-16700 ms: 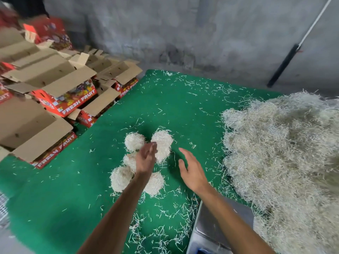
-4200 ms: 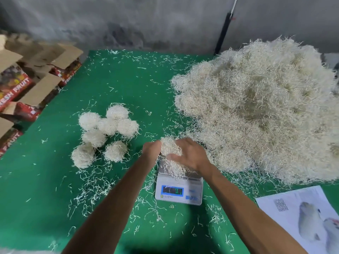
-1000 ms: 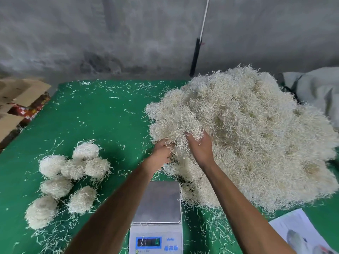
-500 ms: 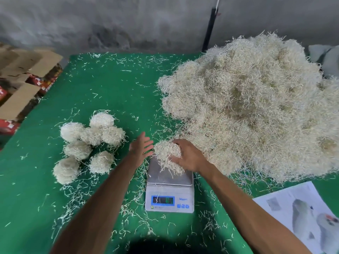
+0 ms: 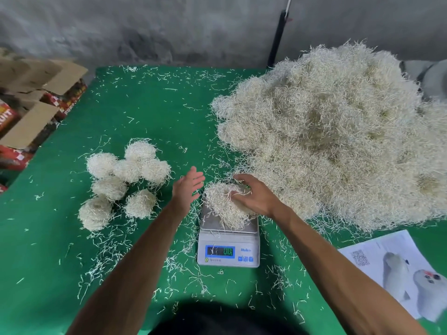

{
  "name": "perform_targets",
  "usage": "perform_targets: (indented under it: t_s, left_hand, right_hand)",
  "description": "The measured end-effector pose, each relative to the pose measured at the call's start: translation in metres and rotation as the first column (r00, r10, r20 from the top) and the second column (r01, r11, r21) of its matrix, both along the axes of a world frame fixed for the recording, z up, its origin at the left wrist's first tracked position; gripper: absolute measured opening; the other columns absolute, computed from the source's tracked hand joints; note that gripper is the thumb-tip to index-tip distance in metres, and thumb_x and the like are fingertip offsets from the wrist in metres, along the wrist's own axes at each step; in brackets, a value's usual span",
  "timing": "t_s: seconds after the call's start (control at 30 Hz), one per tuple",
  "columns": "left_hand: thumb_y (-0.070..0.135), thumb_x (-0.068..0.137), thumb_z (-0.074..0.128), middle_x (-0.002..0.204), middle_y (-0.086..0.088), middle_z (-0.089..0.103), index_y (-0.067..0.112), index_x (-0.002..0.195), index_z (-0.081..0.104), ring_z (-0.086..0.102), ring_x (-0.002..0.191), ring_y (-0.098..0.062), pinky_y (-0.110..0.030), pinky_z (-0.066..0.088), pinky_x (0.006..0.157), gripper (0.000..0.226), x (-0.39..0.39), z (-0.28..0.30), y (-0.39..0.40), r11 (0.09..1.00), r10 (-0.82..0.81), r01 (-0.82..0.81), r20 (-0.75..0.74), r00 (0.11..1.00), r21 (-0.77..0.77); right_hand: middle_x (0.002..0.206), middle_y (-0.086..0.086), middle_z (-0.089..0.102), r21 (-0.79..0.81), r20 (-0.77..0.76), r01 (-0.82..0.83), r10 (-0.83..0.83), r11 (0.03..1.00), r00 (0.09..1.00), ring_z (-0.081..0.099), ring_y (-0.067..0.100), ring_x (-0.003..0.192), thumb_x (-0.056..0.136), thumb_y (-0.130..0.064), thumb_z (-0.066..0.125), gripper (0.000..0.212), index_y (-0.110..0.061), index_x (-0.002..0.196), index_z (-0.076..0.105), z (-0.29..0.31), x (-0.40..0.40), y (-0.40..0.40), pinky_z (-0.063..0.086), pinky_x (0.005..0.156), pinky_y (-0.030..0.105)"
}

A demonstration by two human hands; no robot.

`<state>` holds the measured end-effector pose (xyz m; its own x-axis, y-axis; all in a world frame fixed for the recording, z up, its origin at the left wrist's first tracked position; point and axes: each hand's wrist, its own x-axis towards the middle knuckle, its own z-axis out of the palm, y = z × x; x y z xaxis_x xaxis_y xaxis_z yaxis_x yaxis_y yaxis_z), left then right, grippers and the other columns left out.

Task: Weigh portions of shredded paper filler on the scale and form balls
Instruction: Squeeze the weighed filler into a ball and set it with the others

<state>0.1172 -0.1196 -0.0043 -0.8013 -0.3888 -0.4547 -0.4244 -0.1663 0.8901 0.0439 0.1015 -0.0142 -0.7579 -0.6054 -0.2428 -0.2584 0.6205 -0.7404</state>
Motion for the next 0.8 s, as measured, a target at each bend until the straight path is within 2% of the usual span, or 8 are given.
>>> perform_targets:
  t_s: [0.1,0.17,0.23,0.33,0.43,0.53,0.67,0.8]
  left_hand:
    - [0.050,0.104,0.042,0.135,-0.008,0.062,0.011,0.130,0.061,0.061,0.119,-0.022,-0.049,0.045,0.109,0.050,0.006,-0.003,-0.002,0.999,-0.037,0.037,-0.018,0.999,-0.013]
    - [0.049,0.104,0.041,0.135,-0.008,0.062,0.010,0.131,0.059,0.061,0.121,-0.023,-0.048,0.045,0.109,0.051,0.008,-0.003,-0.003,0.998,-0.056,0.056,-0.025,0.998,-0.009]
    - [0.047,0.105,0.040,0.136,-0.008,0.061,0.008,0.133,0.057,0.059,0.123,-0.024,-0.049,0.044,0.110,0.051,0.010,-0.002,-0.006,0.999,-0.037,0.038,-0.015,0.999,0.024]
    - [0.045,0.106,0.039,0.137,-0.011,0.060,0.007,0.135,0.056,0.059,0.124,-0.025,-0.050,0.043,0.111,0.050,0.012,-0.002,-0.008,0.999,-0.018,0.018,-0.003,1.000,0.045]
    - [0.045,0.106,0.039,0.138,-0.011,0.060,0.008,0.133,0.057,0.059,0.123,-0.025,-0.048,0.044,0.110,0.050,0.012,-0.004,-0.009,0.999,-0.021,0.021,-0.014,1.000,0.049]
    - [0.046,0.105,0.040,0.137,-0.010,0.061,0.010,0.132,0.058,0.059,0.122,-0.024,-0.048,0.044,0.110,0.048,0.014,-0.004,-0.009,0.999,-0.022,0.022,-0.011,1.000,0.043]
    - [0.044,0.106,0.040,0.138,-0.011,0.060,0.008,0.134,0.056,0.058,0.124,-0.025,-0.049,0.043,0.111,0.048,0.018,-0.005,-0.011,0.999,-0.012,0.013,-0.014,1.000,0.046]
    - [0.038,0.107,0.039,0.138,-0.013,0.060,0.006,0.134,0.056,0.057,0.125,-0.027,-0.050,0.043,0.111,0.045,0.020,-0.004,-0.013,0.999,0.010,-0.010,-0.013,1.000,0.033]
  right_hand:
    - [0.160,0.005,0.041,0.012,0.077,-0.049,0.047,0.999,0.996,0.046,0.024,0.140,0.096,-0.041,0.070,0.058,-0.028,0.149,0.048,0.003,-0.003,0.001,0.034,0.117,0.047]
    - [0.158,0.007,0.044,-0.050,0.100,-0.063,0.067,0.997,0.993,0.049,0.026,0.138,0.100,-0.042,0.064,0.048,-0.027,0.144,0.053,0.006,-0.006,0.005,0.037,0.116,0.050]
    - [0.153,0.005,0.050,-0.140,0.103,-0.028,0.042,0.990,0.994,0.053,0.021,0.131,0.100,-0.047,0.059,0.044,-0.027,0.138,0.057,0.009,-0.011,0.007,0.038,0.111,0.047]
    - [0.148,-0.003,0.055,-0.156,0.081,0.016,-0.003,0.988,0.997,0.053,0.012,0.128,0.093,-0.067,0.056,0.052,-0.033,0.132,0.062,0.011,-0.015,0.005,0.037,0.108,0.043]
    - [0.151,-0.005,0.053,-0.112,0.054,0.042,-0.036,0.993,0.998,0.052,0.013,0.133,0.082,-0.089,0.055,0.075,-0.038,0.136,0.058,0.005,-0.014,0.001,0.038,0.109,0.045]
    - [0.155,-0.002,0.049,-0.104,0.063,0.061,-0.054,0.993,0.997,0.050,0.015,0.135,0.077,-0.090,0.059,0.082,-0.039,0.141,0.052,-0.003,-0.011,-0.004,0.038,0.111,0.045]
    - [0.158,-0.003,0.045,-0.104,0.065,0.078,-0.072,0.991,0.995,0.052,0.007,0.124,0.073,-0.092,0.061,0.089,-0.040,0.144,0.049,-0.006,-0.009,-0.008,0.039,0.112,0.047]
    - [0.158,-0.005,0.042,-0.123,0.055,0.114,-0.108,0.986,0.993,0.045,0.016,0.139,0.070,-0.093,0.063,0.089,-0.042,0.141,0.050,-0.003,-0.011,-0.011,0.038,0.115,0.055]
